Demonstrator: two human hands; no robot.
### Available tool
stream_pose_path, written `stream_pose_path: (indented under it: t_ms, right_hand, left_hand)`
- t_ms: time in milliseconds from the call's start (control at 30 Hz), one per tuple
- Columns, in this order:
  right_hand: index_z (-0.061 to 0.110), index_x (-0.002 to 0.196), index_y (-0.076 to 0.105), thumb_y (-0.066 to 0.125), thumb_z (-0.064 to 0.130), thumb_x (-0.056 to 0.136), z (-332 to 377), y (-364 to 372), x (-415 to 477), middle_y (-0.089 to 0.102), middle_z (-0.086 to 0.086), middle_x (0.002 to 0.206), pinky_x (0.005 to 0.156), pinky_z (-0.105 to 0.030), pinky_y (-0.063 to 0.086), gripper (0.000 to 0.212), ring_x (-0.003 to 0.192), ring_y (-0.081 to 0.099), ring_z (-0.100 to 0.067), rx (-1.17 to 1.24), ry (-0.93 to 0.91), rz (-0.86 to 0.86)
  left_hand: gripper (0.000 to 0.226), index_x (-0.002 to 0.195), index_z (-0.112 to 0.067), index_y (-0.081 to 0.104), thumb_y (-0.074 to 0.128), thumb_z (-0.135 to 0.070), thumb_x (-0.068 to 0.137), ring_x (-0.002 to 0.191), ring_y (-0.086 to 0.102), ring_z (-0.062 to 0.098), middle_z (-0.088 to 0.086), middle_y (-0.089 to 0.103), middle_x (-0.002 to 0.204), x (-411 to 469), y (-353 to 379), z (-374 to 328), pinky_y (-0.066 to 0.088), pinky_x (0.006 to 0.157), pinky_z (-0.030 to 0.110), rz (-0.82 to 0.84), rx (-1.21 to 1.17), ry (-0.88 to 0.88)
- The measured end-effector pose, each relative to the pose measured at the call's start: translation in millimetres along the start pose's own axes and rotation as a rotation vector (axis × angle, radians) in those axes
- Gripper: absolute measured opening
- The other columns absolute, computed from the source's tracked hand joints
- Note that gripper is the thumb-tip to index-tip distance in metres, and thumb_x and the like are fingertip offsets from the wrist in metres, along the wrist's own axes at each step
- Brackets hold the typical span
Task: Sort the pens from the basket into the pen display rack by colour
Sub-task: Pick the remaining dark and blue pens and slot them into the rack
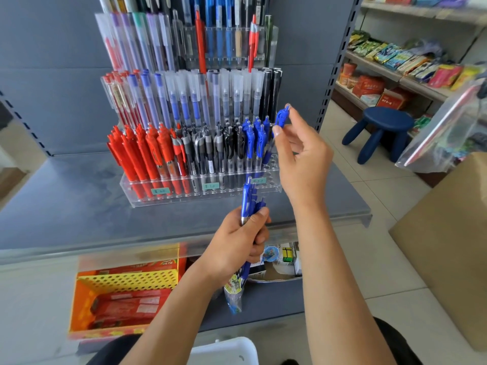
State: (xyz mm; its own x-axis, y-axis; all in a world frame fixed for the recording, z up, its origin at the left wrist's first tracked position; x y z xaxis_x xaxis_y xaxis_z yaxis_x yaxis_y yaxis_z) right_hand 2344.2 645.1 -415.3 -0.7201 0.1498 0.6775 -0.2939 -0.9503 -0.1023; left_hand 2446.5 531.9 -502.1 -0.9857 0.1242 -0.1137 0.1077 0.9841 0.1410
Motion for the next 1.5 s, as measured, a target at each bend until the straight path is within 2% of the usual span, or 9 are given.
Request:
stream_pose_path:
  t_ms: [233, 433, 600, 700, 800, 933, 1233, 1400, 1500]
  right_hand:
    - [0.017, 0.142, 0.057, 0.063, 0.014, 0.098, -9, 6, -6, 0.075, 0.002, 0.101, 0.086, -0.013, 0.052, 0.044, 0.089, 0.07, -0.003, -0.084, 0.072, 0.08]
    - [0.025, 0.145, 0.053, 0.062, 0.012, 0.098, -12, 17, -10, 0.066, -0.009, 0.088, 0.078, -0.046, 0.055, 0.05, 0.078, 0.063, -0.022, -0.26, 0.03, 0.21]
    - [0.02, 0.149, 0.049, 0.063, 0.011, 0.096, -12, 11, -16, 0.068, -0.001, 0.103, 0.093, -0.031, 0.052, 0.055, 0.097, 0.063, -0.013, -0.229, 0.141, 0.225]
    - [0.022, 0.116, 0.069, 0.067, 0.025, 0.093, 4, -4, -31, 0.069, 0.009, 0.098, 0.093, -0.03, 0.05, 0.022, 0.098, 0.063, -0.006, -0.199, 0.214, 0.171]
    - [0.025, 0.088, 0.075, 0.07, 0.04, 0.091, 15, -4, -47, 0.072, 0.014, 0.083, 0.069, -0.011, 0.045, 0.016, 0.082, 0.064, 0.007, -0.17, 0.394, 0.55]
    - [0.028, 0.085, 0.08, 0.072, 0.047, 0.089, 16, -1, -63, 0.076, 0.018, 0.085, 0.074, -0.016, 0.045, 0.021, 0.085, 0.067, 0.01, -0.148, 0.493, 0.89]
    - [0.025, 0.1, 0.078, 0.069, 0.032, 0.095, 14, -11, -47, 0.077, 0.01, 0.09, 0.082, -0.018, 0.052, 0.012, 0.088, 0.071, 0.001, 0.07, 0.468, 0.547]
    - [0.034, 0.124, 0.063, 0.074, 0.031, 0.091, 9, -8, -53, 0.077, 0.011, 0.092, 0.094, -0.03, 0.051, 0.036, 0.094, 0.071, -0.003, 0.039, 0.519, 0.702]
    - [0.029, 0.136, 0.057, 0.068, 0.022, 0.096, 10, -5, -47, 0.075, 0.005, 0.092, 0.093, -0.042, 0.057, 0.042, 0.087, 0.073, -0.008, 0.094, 0.461, 0.586]
  left_hand:
    - [0.028, 0.101, -0.003, 0.054, 0.045, -0.029, 0.107, 0.05, 0.042, 0.019, 0.005, 0.053, 0.064, -7, -5, 0, 0.04, 0.05, 0.03, -0.049, 0.038, 0.025]
    - [0.027, 0.101, -0.005, 0.056, 0.045, -0.029, 0.107, 0.049, 0.046, 0.021, 0.006, 0.057, 0.064, -12, -11, 1, 0.043, 0.051, 0.031, -0.088, 0.064, 0.027]
    - [0.027, 0.104, -0.003, 0.057, 0.044, -0.027, 0.107, 0.049, 0.052, 0.021, 0.009, 0.06, 0.065, -18, -13, -1, 0.046, 0.051, 0.03, -0.102, 0.057, 0.019]
    - [0.029, 0.108, -0.002, 0.058, 0.043, -0.026, 0.107, 0.052, 0.059, 0.021, 0.013, 0.064, 0.069, -19, -14, -1, 0.049, 0.051, 0.03, -0.102, 0.014, 0.012]
    - [0.031, 0.113, -0.002, 0.059, 0.042, -0.028, 0.107, 0.055, 0.062, 0.024, 0.017, 0.068, 0.075, -18, -13, -2, 0.052, 0.052, 0.031, -0.094, -0.046, 0.016]
    - [0.034, 0.113, 0.001, 0.058, 0.041, -0.028, 0.107, 0.057, 0.064, 0.025, 0.02, 0.068, 0.079, -18, -10, -6, 0.054, 0.054, 0.029, -0.098, -0.089, 0.053]
    - [0.031, 0.124, -0.008, 0.058, 0.04, -0.028, 0.108, 0.07, 0.07, 0.028, 0.015, 0.073, 0.085, -18, -6, -4, 0.061, 0.067, 0.037, -0.041, -0.066, 0.046]
    - [0.031, 0.121, -0.008, 0.06, 0.041, -0.029, 0.107, 0.058, 0.064, 0.022, 0.014, 0.071, 0.081, -14, -6, -4, 0.057, 0.056, 0.031, -0.077, -0.079, 0.049]
    - [0.03, 0.121, -0.009, 0.06, 0.042, -0.028, 0.108, 0.055, 0.063, 0.023, 0.015, 0.071, 0.081, -12, -4, -4, 0.055, 0.052, 0.03, -0.088, -0.114, 0.046]
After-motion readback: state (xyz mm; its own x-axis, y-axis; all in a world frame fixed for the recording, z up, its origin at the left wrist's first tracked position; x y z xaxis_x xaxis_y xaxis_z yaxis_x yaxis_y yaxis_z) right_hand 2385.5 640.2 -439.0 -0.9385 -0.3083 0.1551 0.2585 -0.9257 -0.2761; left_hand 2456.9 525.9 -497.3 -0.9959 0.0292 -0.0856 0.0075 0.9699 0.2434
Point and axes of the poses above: each hand's wrist, its own x-axis towards the middle knuckle, its own y-axis out of the palm, z = x × y, the point moved 6 cm from there along x, towards the middle knuckle
